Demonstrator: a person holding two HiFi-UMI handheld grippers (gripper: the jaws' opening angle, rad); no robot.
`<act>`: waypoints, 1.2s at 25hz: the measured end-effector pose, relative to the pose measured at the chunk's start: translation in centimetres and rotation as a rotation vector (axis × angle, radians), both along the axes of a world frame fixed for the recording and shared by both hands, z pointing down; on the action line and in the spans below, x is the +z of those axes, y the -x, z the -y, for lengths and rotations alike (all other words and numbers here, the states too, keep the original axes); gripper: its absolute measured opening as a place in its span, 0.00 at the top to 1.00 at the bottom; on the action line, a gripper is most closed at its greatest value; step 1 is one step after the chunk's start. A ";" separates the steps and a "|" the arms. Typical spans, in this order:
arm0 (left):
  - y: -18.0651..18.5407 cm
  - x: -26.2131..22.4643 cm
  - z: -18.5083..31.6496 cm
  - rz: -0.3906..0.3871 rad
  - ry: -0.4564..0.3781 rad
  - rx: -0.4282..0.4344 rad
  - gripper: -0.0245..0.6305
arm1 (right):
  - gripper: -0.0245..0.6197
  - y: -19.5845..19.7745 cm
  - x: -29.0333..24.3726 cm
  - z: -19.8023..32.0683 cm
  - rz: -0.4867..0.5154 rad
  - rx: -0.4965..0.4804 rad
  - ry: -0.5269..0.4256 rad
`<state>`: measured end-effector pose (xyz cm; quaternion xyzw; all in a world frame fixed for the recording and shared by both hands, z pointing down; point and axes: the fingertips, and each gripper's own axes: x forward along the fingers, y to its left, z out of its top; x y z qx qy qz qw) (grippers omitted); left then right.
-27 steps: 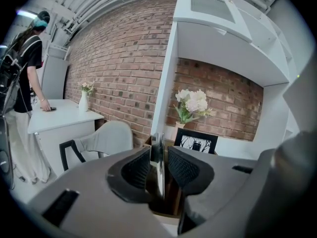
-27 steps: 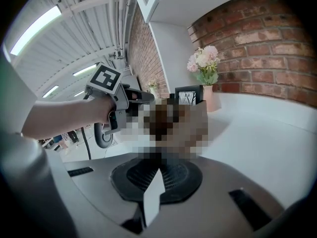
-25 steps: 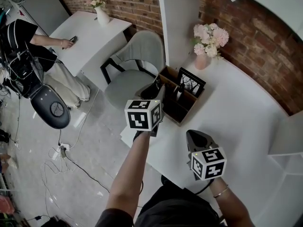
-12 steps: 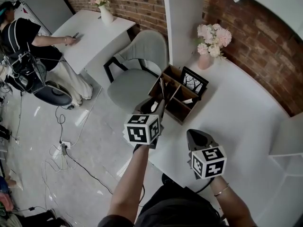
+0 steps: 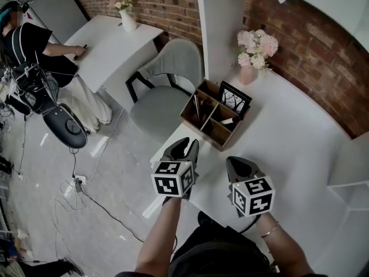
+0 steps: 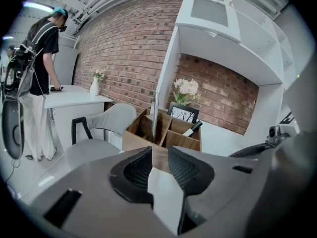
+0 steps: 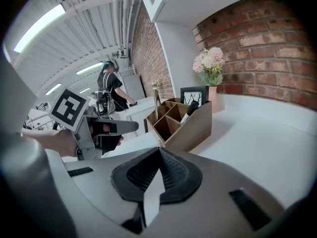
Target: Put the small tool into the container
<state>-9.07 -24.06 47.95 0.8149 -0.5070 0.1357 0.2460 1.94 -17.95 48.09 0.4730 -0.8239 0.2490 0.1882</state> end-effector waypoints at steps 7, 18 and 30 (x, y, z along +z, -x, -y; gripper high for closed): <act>0.7 -0.6 -2.5 -0.012 0.000 -0.016 0.84 | 0.96 0.3 -0.1 -0.5 -0.016 0.001 -0.011; 1.9 -1.2 -5.8 0.002 -0.005 -0.016 0.90 | 0.96 -0.2 -0.8 -0.9 -0.027 0.015 -0.031; 2.9 -1.0 -7.9 0.010 0.001 -0.041 0.94 | 0.96 0.1 -1.6 -1.7 -0.019 0.003 -0.056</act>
